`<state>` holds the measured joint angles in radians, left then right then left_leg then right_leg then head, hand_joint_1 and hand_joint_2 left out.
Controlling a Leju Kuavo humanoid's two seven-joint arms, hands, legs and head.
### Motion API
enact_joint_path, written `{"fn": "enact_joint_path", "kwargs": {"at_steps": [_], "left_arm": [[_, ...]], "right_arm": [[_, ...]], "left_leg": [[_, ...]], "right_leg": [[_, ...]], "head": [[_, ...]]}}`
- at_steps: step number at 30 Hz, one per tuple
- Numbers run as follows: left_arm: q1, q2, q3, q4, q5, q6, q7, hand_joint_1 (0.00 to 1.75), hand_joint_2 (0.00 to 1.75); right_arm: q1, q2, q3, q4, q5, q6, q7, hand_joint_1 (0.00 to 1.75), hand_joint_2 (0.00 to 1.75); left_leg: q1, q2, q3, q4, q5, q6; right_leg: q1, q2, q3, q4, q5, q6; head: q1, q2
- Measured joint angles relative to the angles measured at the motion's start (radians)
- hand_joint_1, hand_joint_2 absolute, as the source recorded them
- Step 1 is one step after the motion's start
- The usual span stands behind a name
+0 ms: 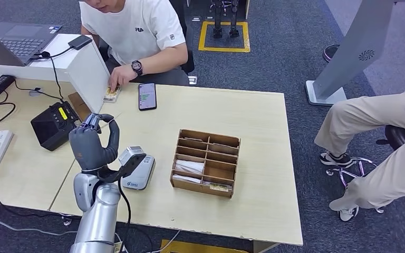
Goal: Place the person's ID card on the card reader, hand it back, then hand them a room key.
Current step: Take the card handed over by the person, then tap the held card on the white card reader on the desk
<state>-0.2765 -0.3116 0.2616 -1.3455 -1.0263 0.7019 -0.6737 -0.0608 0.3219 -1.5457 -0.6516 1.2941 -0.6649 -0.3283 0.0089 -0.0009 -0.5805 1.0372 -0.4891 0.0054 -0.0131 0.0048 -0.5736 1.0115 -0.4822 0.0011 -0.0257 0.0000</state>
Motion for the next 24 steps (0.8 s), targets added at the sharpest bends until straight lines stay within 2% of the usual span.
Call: {"fn": "enact_joint_path", "kwargs": {"at_steps": [5, 12, 24], "left_arm": [[0.03, 0.003, 0.039, -0.004, -0.009, 0.0, 0.021, 1.75, 1.75], [0.093, 0.015, 0.05, -0.004, -0.038, 0.0, 0.05, 1.75, 1.75], [0.129, 0.019, 0.052, 0.022, -0.125, 0.0, 0.094, 1.75, 1.75]], "right_arm": [[0.0, 0.001, 0.0, -0.016, -0.028, 0.0, 0.021, 0.0, 1.75], [0.0, 0.003, 0.0, -0.034, -0.036, 0.0, 0.036, 0.0, 1.75], [0.001, 0.004, 0.0, -0.042, -0.041, 0.0, 0.034, 0.0, 1.75]], "left_leg": [[0.0, -0.001, 0.0, 0.0, 0.0, 0.0], [0.0, -0.001, 0.0, 0.0, 0.0, 0.0], [0.0, -0.001, 0.0, 0.0, 0.0, 0.0]], "right_leg": [[0.0, -0.001, 0.0, 0.0, 0.0, 0.0], [0.0, -0.001, 0.0, 0.0, -0.001, 0.001], [0.0, 0.0, 0.0, 0.0, -0.001, 0.001]], "head": [[0.0, 0.0], [0.0, 0.0], [0.0, 0.0]]}}
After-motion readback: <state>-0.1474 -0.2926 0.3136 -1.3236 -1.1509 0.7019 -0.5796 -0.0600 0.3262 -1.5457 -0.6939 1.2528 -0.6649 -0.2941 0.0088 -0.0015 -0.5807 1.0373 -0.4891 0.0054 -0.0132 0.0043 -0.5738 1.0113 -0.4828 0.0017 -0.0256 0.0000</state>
